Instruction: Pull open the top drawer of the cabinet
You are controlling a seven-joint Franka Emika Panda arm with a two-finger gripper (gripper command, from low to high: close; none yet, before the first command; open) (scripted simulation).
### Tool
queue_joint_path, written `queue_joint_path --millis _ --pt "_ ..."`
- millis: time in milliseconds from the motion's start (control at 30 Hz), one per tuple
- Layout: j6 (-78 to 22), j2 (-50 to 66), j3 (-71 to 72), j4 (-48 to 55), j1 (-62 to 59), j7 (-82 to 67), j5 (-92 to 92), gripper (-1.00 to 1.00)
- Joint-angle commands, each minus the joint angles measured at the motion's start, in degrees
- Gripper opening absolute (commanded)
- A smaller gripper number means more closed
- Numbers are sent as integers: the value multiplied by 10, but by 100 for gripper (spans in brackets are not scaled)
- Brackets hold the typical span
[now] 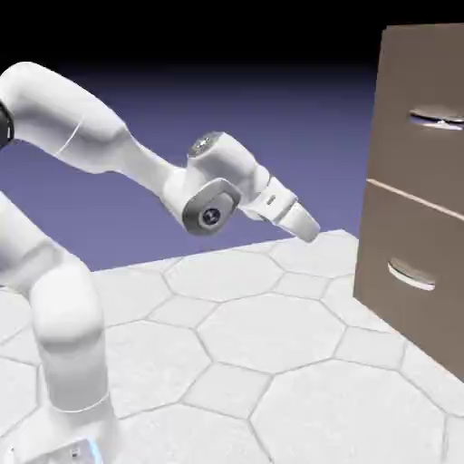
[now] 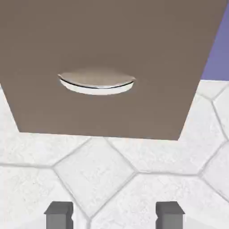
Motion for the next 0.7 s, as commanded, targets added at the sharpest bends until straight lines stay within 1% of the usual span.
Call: queue_joint_path --millis 0,667 --pt "-4 16 -16 11 11 -25 22 0" --pt "-76 336 -335 225 228 -523 466 0"
